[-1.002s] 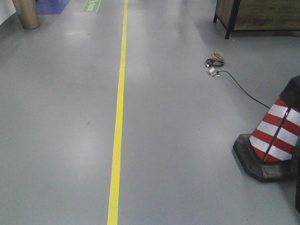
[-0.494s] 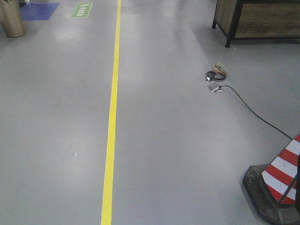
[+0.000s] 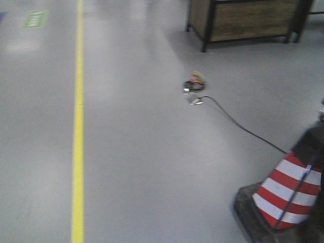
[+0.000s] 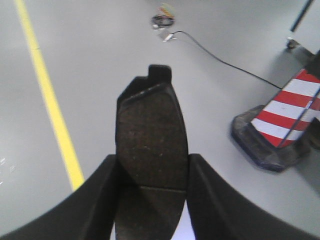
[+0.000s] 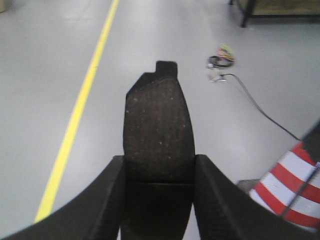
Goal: Move and align brake pads A on conveyor
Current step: 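Turn the base toward the conveyor belt and approach it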
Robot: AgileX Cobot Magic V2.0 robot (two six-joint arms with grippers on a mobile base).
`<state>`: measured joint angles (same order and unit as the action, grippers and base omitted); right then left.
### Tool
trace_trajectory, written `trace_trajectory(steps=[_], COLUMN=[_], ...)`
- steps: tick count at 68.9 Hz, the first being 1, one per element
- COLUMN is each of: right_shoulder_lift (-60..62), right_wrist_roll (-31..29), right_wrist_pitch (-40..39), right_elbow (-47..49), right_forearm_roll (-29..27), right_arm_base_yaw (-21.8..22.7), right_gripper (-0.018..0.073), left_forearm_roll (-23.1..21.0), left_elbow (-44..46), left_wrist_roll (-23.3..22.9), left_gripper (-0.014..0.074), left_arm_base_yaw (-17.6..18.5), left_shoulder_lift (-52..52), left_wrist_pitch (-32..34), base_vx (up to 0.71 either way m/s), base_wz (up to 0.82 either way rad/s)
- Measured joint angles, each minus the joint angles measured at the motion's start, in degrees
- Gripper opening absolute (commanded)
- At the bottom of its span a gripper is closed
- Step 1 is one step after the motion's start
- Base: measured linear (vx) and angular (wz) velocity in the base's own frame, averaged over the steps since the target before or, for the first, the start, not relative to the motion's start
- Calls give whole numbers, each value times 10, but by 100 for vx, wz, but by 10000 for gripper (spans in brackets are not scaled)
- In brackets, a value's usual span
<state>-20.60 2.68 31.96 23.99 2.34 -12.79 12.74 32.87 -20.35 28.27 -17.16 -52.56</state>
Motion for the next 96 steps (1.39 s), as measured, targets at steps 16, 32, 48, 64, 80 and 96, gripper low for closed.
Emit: trace_trajectory(steps=[16,32,48,64,80,96], right_shoulder_lift=[0,0,0,0,0,0], right_wrist_roll=[0,0,0,0,0,0], right_wrist_pitch=[0,0,0,0,0,0], right_elbow=[0,0,0,0,0,0], right_forearm_roll=[0,0,0,0,0,0], right_arm_base_yaw=[0,0,0,0,0,0], right_gripper=[-4,-4,-4,-4,-4,-4], left_forearm_roll=[1,0,0,0,0,0], left_elbow=[0,0,0,0,0,0], left_wrist_roll=[0,0,0,0,0,0], left_gripper=[-6,-6,-6,-6,-6,-6], left_arm_base_yaw=[0,0,0,0,0,0], left_shoulder_lift=[0,0,0,0,0,0], left_wrist_pitch=[0,0,0,0,0,0], base_vx=[23,20,20,19,15,9], base_wz=[-91,-97,-87,-80,-78,-68])
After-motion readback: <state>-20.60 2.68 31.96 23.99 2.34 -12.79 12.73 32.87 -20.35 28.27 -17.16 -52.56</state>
